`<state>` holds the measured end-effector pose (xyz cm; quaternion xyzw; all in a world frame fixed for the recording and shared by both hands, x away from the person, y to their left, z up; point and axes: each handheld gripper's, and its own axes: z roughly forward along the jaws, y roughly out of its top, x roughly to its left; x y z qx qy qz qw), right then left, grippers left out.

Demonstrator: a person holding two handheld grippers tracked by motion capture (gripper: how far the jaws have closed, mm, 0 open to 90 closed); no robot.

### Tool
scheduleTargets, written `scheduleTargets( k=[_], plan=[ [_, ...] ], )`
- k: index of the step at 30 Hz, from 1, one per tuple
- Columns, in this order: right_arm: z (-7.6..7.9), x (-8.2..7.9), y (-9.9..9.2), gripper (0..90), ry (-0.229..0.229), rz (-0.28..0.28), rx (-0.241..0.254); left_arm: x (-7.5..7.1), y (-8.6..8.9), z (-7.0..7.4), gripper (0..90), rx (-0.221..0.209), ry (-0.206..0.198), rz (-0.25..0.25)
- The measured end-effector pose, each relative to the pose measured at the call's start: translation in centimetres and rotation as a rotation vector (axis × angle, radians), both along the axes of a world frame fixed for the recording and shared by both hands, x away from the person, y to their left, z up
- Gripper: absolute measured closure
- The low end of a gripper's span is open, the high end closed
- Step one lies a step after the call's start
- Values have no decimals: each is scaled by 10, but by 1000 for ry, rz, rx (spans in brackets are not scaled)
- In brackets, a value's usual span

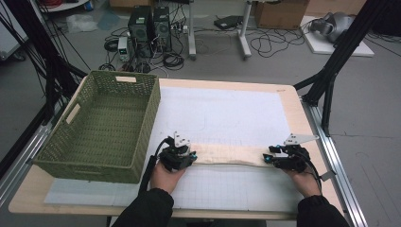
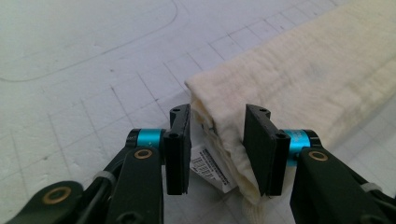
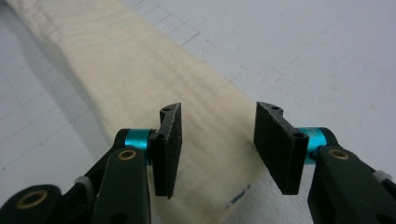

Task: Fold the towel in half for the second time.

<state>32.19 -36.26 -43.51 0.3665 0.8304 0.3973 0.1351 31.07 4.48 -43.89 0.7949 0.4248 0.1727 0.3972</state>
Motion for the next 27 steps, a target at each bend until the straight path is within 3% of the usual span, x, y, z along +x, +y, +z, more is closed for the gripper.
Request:
scheduleTargets(
  k=[3,6,8,11,14,17,21,27],
  plan=[
    [2,-1,-7,524,8,-46,34,1,3,1,607,-19,3,18],
    [-1,0,-10,515,31,-70,18,3,2,-3,597,5,41,15],
    [-4,-1,-8,503,40,-70,-15,3,0,-5,596,1,41,6],
    [-7,0,-7,511,55,-64,-27,4,1,-5,649,-21,58,-2],
    [-10,0,-8,522,66,-76,-1,3,0,-5,738,-32,64,-22],
    [-10,-2,-6,628,67,-58,0,2,-1,-5,811,-22,55,-22],
    [-10,-2,-5,753,88,-30,23,0,-1,-3,840,0,38,-2],
    [-10,-1,0,807,120,9,83,-2,6,0,846,69,7,57]
  ],
)
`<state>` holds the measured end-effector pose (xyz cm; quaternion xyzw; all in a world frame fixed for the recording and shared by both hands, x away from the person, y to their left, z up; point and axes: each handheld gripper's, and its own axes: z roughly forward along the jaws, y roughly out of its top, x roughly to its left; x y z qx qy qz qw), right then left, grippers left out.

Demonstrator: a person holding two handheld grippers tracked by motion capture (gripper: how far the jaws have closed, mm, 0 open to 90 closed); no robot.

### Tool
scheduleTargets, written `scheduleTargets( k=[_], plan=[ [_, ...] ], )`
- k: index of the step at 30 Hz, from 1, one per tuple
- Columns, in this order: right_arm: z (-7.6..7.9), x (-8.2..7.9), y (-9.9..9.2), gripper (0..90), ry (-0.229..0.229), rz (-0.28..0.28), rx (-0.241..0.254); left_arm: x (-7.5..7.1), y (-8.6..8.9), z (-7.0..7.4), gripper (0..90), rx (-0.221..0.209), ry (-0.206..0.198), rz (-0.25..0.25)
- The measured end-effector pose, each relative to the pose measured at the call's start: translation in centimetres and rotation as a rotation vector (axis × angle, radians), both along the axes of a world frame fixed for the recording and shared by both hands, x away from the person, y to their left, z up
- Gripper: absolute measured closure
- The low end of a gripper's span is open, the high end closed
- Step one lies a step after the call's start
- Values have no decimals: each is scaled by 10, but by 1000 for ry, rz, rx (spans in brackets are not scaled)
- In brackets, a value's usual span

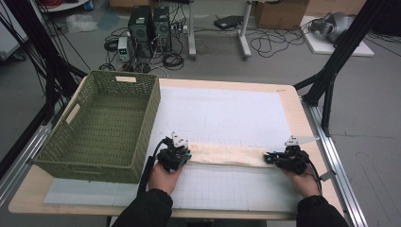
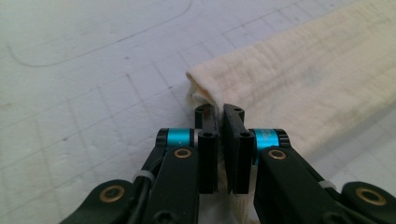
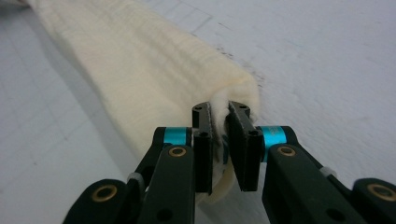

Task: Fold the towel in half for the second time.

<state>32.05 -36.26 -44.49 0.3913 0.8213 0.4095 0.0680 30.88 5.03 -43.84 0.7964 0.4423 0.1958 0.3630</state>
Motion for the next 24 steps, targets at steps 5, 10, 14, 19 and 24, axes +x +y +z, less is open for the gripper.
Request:
scheduleTargets(
  k=[5,10,14,19,24],
  plan=[
    [3,-1,16,805,-14,44,-5,-2,11,1,846,8,15,37],
    [0,1,17,697,-9,23,-31,-4,13,1,819,-11,12,24],
    [3,0,14,608,-36,3,-15,-5,16,8,719,-41,-16,26],
    [9,2,10,519,-59,-25,21,-1,17,21,623,-63,-47,-26],
    [10,0,10,460,-65,-38,22,8,6,33,574,-94,-73,-136]
  ],
)
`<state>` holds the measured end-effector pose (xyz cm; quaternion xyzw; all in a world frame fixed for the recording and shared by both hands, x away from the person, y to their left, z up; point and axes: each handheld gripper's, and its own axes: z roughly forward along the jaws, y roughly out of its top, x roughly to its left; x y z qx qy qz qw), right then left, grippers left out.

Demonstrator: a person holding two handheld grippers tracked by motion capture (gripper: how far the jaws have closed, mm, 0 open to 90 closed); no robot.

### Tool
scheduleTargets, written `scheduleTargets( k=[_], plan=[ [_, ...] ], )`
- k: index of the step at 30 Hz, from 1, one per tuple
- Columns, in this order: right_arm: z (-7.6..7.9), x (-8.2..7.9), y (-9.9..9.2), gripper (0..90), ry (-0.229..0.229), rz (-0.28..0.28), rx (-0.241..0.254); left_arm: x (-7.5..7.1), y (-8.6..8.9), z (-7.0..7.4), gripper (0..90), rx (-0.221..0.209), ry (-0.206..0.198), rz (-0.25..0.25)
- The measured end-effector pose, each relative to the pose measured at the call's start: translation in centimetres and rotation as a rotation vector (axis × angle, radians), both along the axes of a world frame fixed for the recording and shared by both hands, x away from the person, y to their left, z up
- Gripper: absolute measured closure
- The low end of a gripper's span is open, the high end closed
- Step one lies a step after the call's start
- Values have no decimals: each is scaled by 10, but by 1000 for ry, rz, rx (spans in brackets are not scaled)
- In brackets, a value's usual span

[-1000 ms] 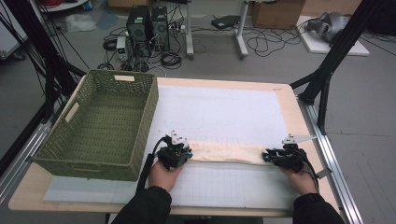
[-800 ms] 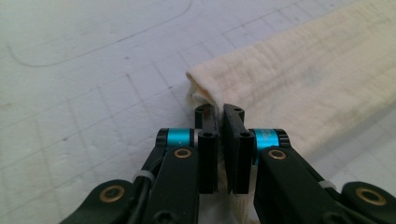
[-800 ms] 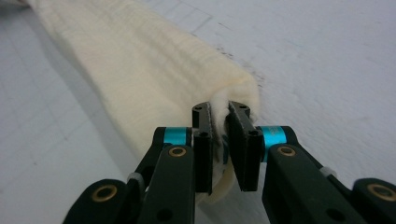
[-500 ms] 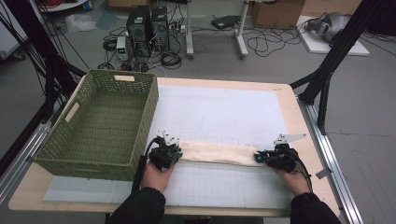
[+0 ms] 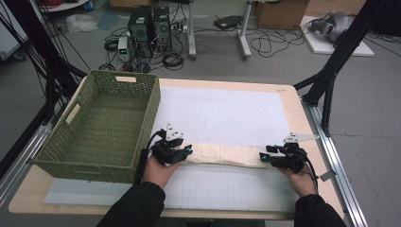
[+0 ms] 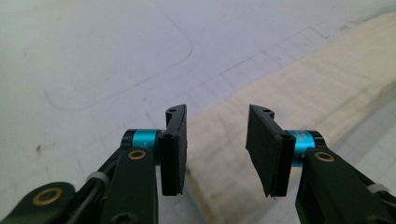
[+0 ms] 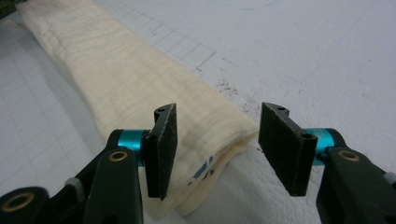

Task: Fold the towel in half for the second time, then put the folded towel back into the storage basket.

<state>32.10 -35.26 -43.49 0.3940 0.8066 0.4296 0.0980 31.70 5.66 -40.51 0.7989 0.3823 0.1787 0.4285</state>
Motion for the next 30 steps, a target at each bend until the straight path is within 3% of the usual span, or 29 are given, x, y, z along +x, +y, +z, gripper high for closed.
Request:
scheduleTargets(
  k=[3,12,17,20,21,23,26,29,30],
  plan=[
    [1,-2,2,456,-6,2,-7,5,-11,4,560,-5,-14,-39],
    [5,-7,1,461,-27,7,-11,16,-42,9,577,-17,10,-174],
    [10,-13,4,501,-51,22,-11,20,-65,10,588,20,13,-260],
    [13,-18,6,587,-65,25,-13,23,-75,7,609,34,19,-305],
    [13,-19,7,624,-61,35,-10,24,-78,4,621,34,35,-323],
    [11,-19,11,682,-45,61,-12,28,-85,0,663,75,67,-374],
    [5,-19,20,734,-10,107,-47,32,-96,-4,698,60,94,-437],
    [1,-17,22,737,6,115,-74,35,-107,-9,703,99,102,-472],
    [-1,-16,22,735,1,114,-91,35,-109,-12,701,130,107,-479]
  ],
)
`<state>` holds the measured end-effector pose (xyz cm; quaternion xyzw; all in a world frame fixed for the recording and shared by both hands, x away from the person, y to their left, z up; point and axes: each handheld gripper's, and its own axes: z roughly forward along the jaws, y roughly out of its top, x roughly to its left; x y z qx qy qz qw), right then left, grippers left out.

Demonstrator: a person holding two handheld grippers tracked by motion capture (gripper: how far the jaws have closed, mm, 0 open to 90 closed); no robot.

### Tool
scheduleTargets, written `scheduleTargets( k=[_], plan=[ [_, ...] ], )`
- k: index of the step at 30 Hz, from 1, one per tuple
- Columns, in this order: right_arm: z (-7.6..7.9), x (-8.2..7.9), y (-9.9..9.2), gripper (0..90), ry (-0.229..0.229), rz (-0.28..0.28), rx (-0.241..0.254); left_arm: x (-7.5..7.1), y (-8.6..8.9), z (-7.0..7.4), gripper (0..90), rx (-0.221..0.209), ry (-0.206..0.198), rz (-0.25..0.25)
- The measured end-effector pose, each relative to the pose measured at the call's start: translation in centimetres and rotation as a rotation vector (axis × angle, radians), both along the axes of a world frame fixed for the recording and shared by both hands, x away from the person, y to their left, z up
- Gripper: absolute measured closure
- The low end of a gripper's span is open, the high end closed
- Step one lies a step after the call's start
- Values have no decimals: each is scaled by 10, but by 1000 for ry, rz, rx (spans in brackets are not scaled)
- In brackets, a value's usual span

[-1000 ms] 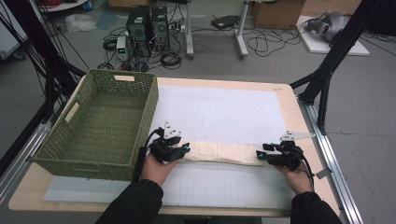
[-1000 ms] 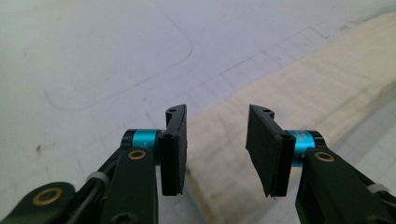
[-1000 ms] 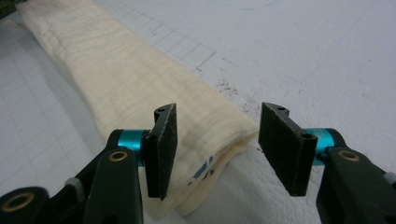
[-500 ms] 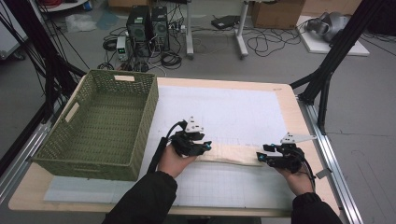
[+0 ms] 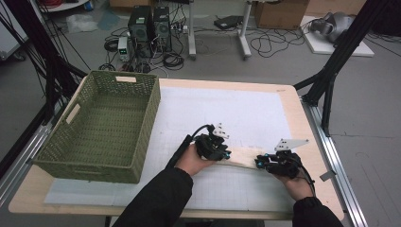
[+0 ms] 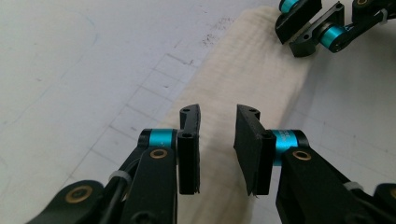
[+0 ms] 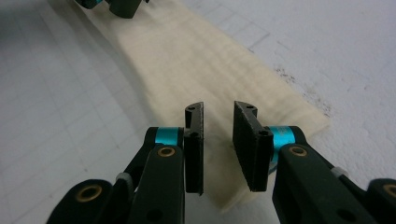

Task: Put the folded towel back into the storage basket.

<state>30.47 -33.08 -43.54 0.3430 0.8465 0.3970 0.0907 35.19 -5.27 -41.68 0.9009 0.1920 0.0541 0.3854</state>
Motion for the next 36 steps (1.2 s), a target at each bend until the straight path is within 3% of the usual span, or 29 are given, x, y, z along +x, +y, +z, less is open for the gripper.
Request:
scheduleTargets(
  k=[3,6,9,11,14,17,19,20,22,24,27,30,34,36],
  plan=[
    [-4,0,-2,734,13,-7,-26,1,-3,-11,692,69,19,-20],
    [-4,1,-4,726,9,-5,-27,1,-2,-13,674,60,18,-19],
    [-3,0,-3,677,1,-15,-34,-2,-2,-11,657,80,-8,-22],
    [-1,0,-6,629,-8,-40,-16,-3,-1,-10,622,93,-16,-24],
    [1,4,-14,543,-12,-124,19,-4,1,-10,593,96,-16,-19],
    [-5,11,-19,524,42,-155,33,-4,2,-10,578,94,-17,-15],
    [-9,14,-17,577,59,-141,27,-4,2,-9,575,82,-25,-14],
    [-9,14,-16,677,56,-123,23,-4,2,-8,569,62,-27,-14],
    [-9,16,-13,791,59,-85,29,-4,1,-4,558,43,-47,-18],
    [-8,19,-13,819,55,-68,14,-2,2,-1,531,22,-57,-17],
    [-4,26,-12,825,9,-112,-35,6,1,4,475,36,-56,-2],
    [-7,33,-13,817,24,-115,-14,11,-3,6,445,29,-43,-21],
    [-8,32,-14,777,31,-118,5,14,-14,-6,429,88,-19,-55],
    [-9,31,-16,763,29,-116,13,15,-17,-12,427,108,13,-64]
  ],
)
